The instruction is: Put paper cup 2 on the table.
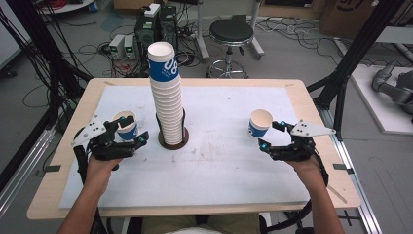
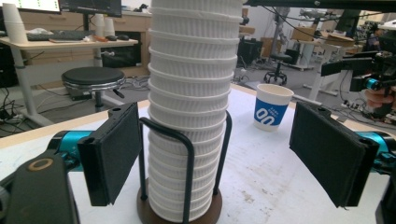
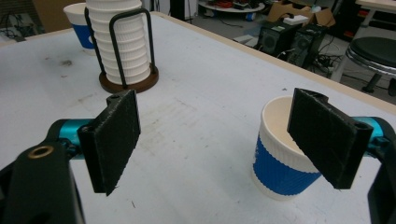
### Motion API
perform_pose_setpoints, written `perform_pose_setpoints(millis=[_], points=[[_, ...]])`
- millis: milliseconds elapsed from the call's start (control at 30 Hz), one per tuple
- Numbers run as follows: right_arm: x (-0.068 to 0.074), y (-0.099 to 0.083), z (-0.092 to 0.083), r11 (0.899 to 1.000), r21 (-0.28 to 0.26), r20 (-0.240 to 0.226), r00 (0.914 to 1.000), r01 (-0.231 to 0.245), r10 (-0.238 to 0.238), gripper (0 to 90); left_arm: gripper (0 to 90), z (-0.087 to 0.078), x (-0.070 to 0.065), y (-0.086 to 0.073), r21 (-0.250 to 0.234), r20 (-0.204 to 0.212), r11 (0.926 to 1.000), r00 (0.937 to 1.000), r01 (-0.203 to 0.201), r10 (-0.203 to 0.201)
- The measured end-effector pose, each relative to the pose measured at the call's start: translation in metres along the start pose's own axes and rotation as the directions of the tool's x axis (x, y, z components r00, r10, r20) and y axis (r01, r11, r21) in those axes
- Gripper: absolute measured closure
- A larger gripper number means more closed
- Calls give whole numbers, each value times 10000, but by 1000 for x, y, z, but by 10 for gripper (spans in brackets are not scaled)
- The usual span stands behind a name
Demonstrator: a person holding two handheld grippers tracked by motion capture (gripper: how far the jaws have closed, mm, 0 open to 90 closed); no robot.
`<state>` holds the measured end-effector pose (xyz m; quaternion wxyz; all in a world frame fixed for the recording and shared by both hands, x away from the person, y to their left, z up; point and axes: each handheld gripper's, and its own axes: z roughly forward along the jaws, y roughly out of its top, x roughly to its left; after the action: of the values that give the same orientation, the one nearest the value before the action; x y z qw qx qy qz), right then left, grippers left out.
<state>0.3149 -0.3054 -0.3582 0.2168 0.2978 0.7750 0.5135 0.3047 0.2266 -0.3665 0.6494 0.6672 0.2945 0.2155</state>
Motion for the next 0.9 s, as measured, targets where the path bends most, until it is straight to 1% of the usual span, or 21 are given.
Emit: perform_pose_setpoints(millis=[33,167,467,667,900], points=[[-1,-1,-1,10000,32,41,10000,-76,76,175,167,1,-1,0,-9,15,10000,10000,17,-17],[0,-1,-1,10000,27,110,9999,-3,2,175,167,1,-1,-1,-4,93,10000,10000,-3,3],[7,1,-5,10000,-5,189,9998,68,-68,175,167,0,-2,-5,62,180,10000,9998,17,-18],[6,2,-7,9999,-104,242,9997,9,-7,175,167,0,-2,-6,96,163,10000,9999,-22,20],[4,1,-7,9999,-100,241,9997,-39,41,175,168,2,-2,-6,218,149,9997,9999,-71,68]])
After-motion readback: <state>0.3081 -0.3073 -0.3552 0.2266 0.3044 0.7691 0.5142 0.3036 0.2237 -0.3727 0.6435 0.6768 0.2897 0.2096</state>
